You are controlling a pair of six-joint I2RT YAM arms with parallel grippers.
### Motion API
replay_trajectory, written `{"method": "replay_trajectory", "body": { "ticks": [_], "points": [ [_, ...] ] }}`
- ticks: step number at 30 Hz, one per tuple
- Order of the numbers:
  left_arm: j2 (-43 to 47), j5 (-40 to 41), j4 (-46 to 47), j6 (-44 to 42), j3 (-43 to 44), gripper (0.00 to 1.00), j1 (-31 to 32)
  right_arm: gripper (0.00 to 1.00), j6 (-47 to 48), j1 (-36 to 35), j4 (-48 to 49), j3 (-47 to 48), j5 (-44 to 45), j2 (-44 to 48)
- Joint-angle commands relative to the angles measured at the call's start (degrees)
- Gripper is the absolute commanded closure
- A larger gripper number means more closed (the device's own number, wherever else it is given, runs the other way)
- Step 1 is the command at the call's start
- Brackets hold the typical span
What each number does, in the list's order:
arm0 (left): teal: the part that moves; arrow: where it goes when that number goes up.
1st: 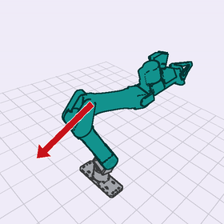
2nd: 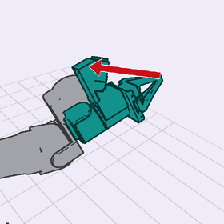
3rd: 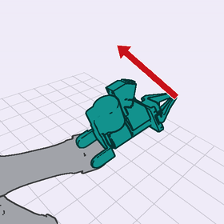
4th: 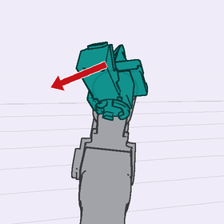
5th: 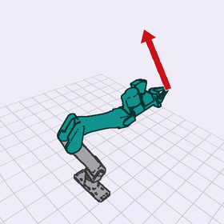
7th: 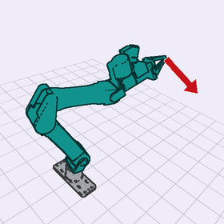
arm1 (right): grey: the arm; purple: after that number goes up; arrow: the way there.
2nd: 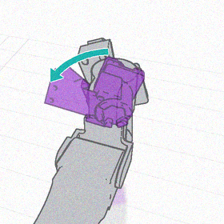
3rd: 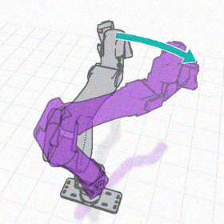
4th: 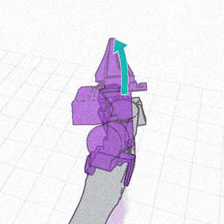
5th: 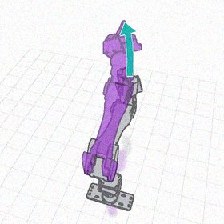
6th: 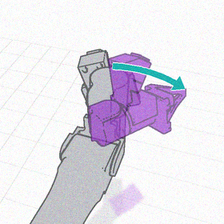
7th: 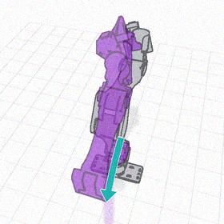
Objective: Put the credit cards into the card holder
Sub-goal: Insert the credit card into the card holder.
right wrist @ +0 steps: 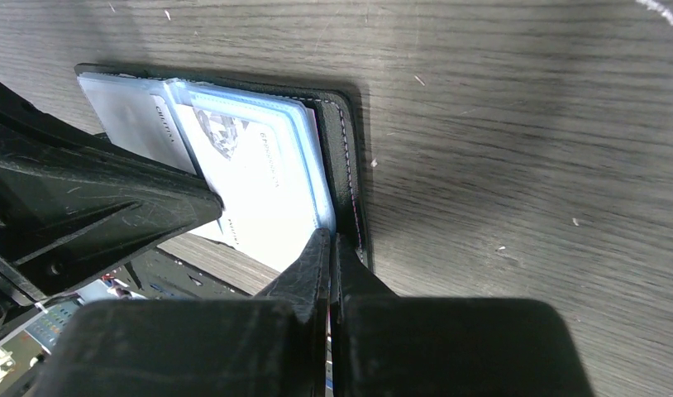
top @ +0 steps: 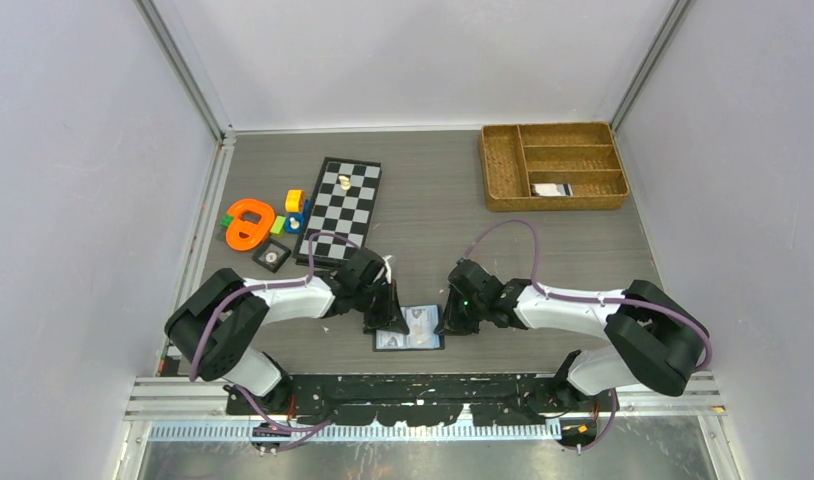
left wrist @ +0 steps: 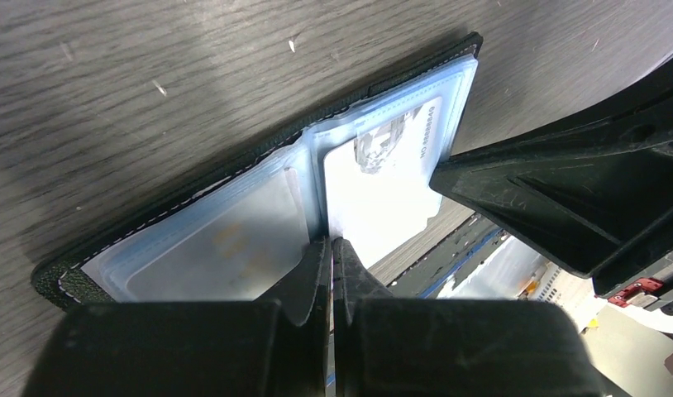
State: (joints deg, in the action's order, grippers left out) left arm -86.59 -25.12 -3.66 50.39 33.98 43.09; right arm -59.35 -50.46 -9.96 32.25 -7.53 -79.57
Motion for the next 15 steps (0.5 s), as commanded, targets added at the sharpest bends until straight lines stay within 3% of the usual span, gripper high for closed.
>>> {"method": "replay_trajectory", "body": {
  "ticks": [1,11,15],
  "points": [
    [-0.7,0.9,4.5,1.1,0.4,1.0,1.7,0.99,0.2,-0.2,-0.1,-0.7,2.1,0.5],
    [-1.3,0.6,6.7,1.4,1.2,1.0,2.7,0.99,0.0,-0.2,-0.2,-0.7,2.4,0.4],
    [0.0,2.3,4.5,0.7,1.4,0.98,2.7,0.95,-0.2,-0.1,-2.1,-0.5,4.0,2.0]
  ]
}}
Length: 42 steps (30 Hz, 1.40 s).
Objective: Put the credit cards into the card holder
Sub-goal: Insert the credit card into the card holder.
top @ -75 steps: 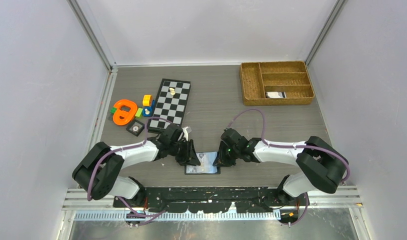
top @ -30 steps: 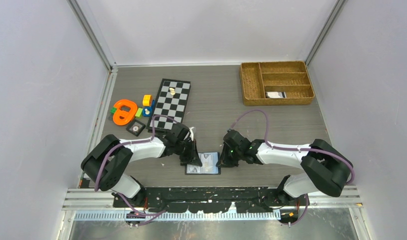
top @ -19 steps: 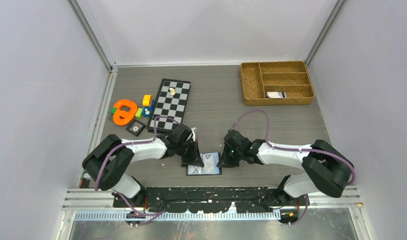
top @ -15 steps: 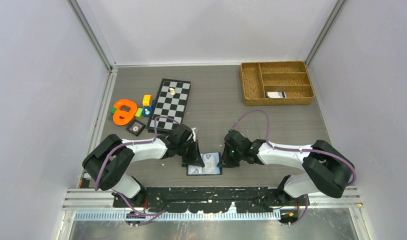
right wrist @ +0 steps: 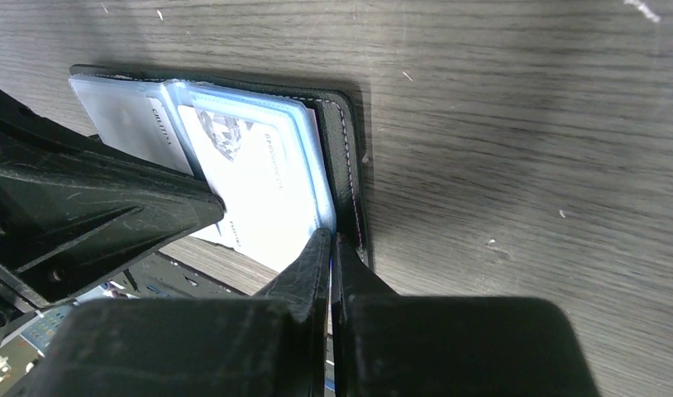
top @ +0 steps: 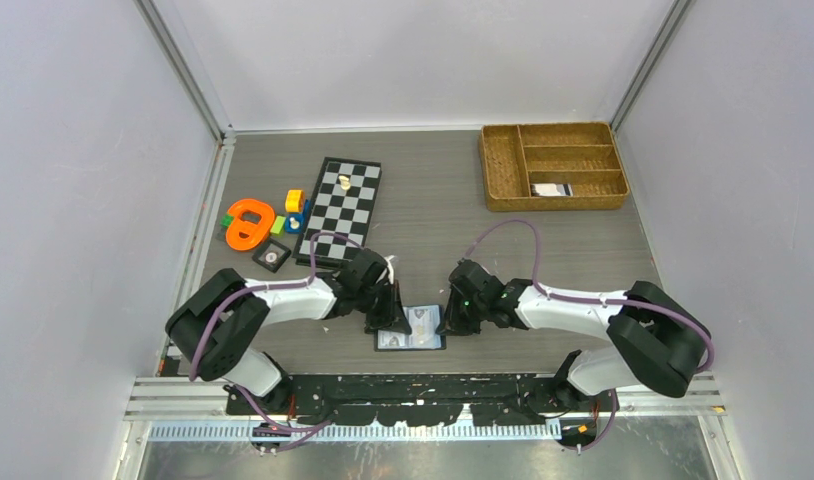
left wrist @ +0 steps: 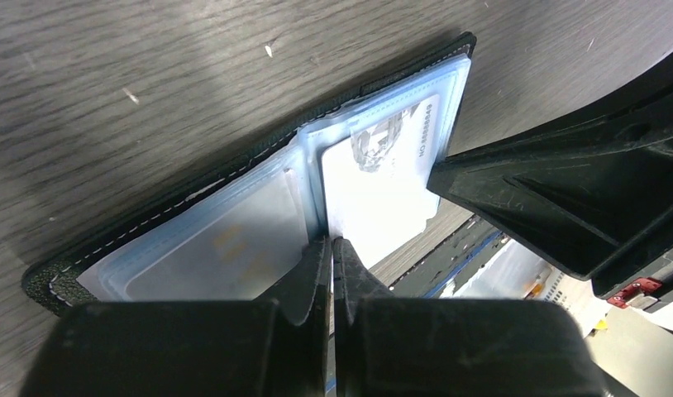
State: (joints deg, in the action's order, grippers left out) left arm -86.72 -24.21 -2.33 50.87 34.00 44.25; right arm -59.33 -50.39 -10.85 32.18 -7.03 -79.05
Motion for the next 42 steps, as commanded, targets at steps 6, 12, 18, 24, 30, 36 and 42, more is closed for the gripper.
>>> {"method": "replay_trajectory", "body": {
  "ticks": [6,12,18,24,30,36,42],
  "points": [
    [4.4,4.1,-2.4,-1.5,1.8,0.79,1.6,0.83,-0.4,0.3,-5.8,-0.3,6.7,6.6],
    [9.6,6.6,-9.8,-4.5,3.8,0.63,1.6,0.66,0.4,1.1,-7.2,-0.1,6.8,11.4],
    [15.2,14.5,-20.6,-8.2,5.3,0.5,1.5,0.63,2.4,1.1,-3.2,0.6,1.9,12.5],
    [16.6,20.5,-26.9,-10.8,5.4,0.4,1.4,0.64,2.1,1.1,1.1,0.4,-2.1,8.7],
    [15.4,21.5,-27.5,-11.7,4.9,0.38,1.4,0.65,1.8,1.1,3.7,0.2,-3.7,5.3],
    [13.6,20.9,-25.4,-11.6,3.9,0.45,1.3,0.65,1.4,1.1,3.9,-0.4,-3.2,3.2],
    [12.0,20.6,-24.3,-11.5,3.4,0.55,1.3,0.66,1.5,1.1,5.3,-0.5,-3.6,1.0]
  ]
}}
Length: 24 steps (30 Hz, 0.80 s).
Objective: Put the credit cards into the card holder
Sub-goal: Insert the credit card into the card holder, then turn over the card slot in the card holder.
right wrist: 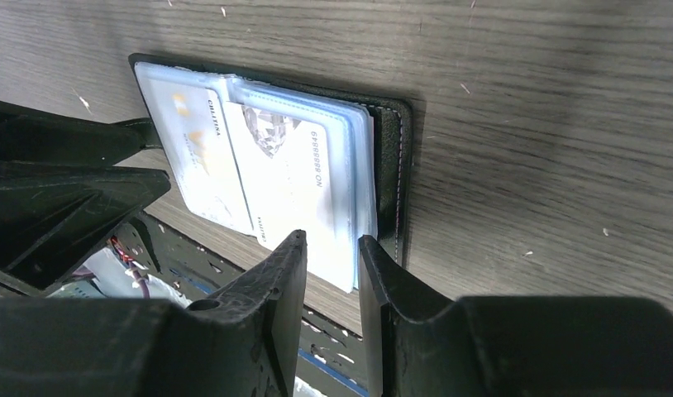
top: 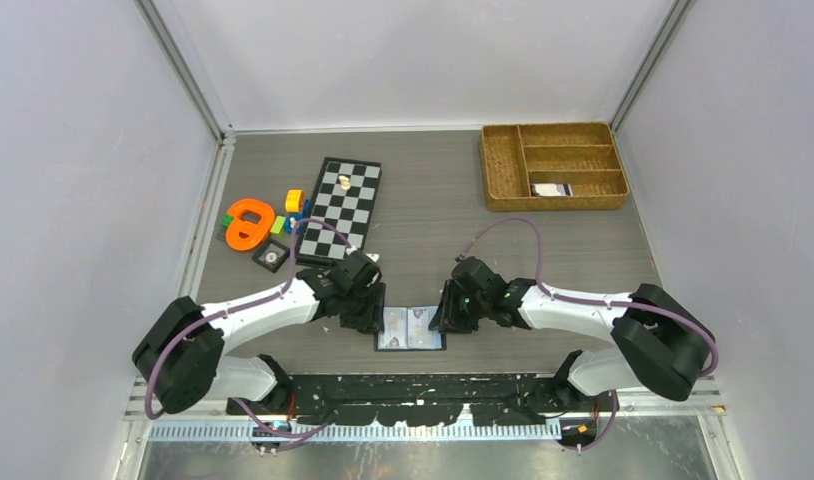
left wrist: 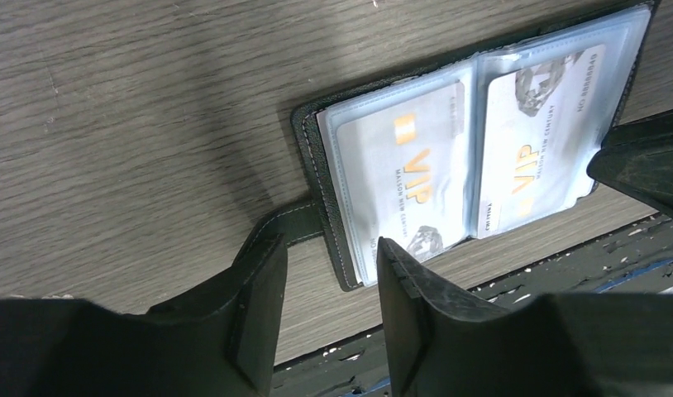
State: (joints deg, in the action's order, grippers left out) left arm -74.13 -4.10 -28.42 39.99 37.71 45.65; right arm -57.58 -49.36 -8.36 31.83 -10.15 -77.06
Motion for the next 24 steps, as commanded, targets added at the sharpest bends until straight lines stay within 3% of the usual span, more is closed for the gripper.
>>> {"method": "replay_trajectory", "body": {
  "ticks": [1,15,24],
  "points": [
    [-0.8,0.5,2.0,-0.5,-0.4,0.57,-0.1,0.66,-0.4,0.1,2.9,-0.3,-0.3,-1.2],
    [-3.2,-0.3,3.9,-0.2,-1.3,0.77,-0.1,0.7,-0.3,0.1,5.4,-0.5,-1.7,-2.5],
    [-3.8,-1.2,4.7,0.0,-1.1,0.83,-0.1,0.73,-0.1,0.1,6.3,0.1,-2.5,0.7]
  ]
}}
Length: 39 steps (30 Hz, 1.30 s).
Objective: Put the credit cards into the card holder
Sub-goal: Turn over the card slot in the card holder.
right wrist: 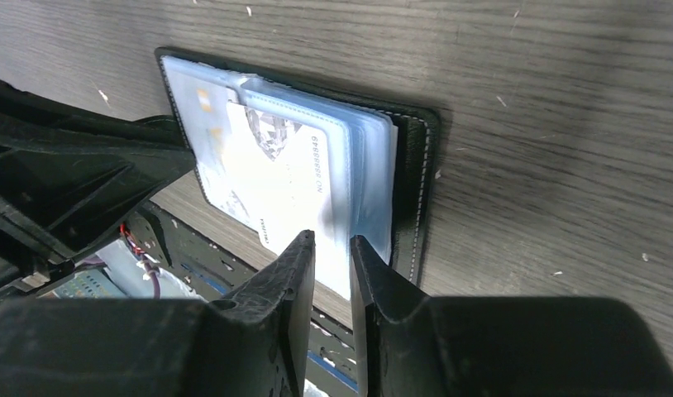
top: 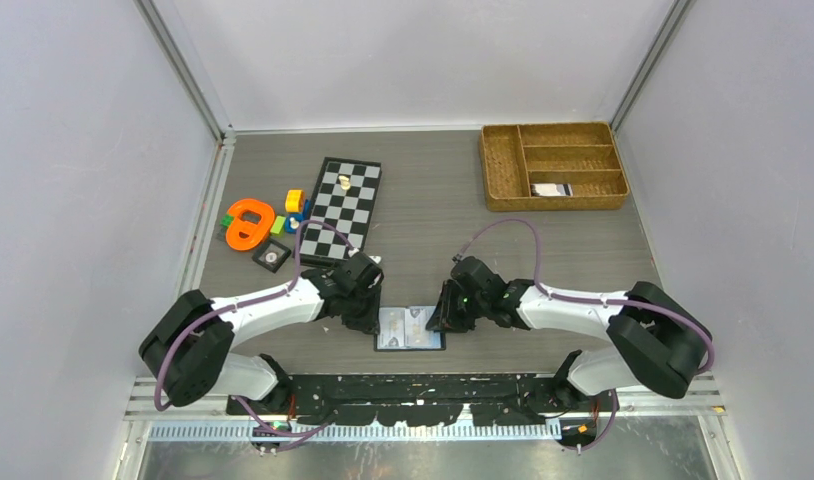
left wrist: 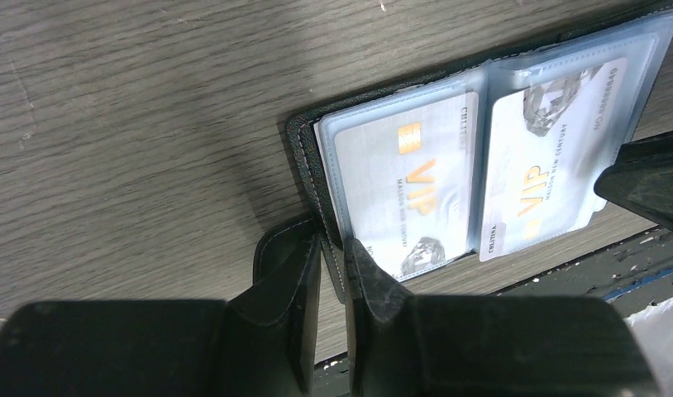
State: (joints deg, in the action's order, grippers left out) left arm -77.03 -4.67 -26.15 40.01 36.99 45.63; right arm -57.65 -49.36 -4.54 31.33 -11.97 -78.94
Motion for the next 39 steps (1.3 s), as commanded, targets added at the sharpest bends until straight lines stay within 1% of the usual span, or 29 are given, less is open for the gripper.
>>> {"method": "replay_trajectory", "body": {
  "ticks": [1,18,29,30,39],
  "points": [
    [-0.8,-0.7,2.5,0.0,-0.4,0.83,-0.1,0.73,-0.2,0.1,2.7,0.6,-0.8,2.7],
    [-0.5,-0.9,2.8,0.3,-0.7,0.84,-0.1,0.75,-0.5,-0.2,4.1,1.7,-2.4,6.2],
    [-0.7,-2.1,4.1,0.7,-1.0,0.85,-0.1,0.74,0.9,-2.4,4.3,6.0,-3.0,0.8],
    [-0.7,-2.2,4.2,0.8,-1.0,0.85,-0.1,0.73,1.0,-2.7,5.5,6.5,-3.0,0.1],
    [0.5,-1.4,4.3,1.1,-1.6,0.85,-0.1,0.67,1.5,-3.9,6.4,10.8,-3.3,-7.8]
  ]
}}
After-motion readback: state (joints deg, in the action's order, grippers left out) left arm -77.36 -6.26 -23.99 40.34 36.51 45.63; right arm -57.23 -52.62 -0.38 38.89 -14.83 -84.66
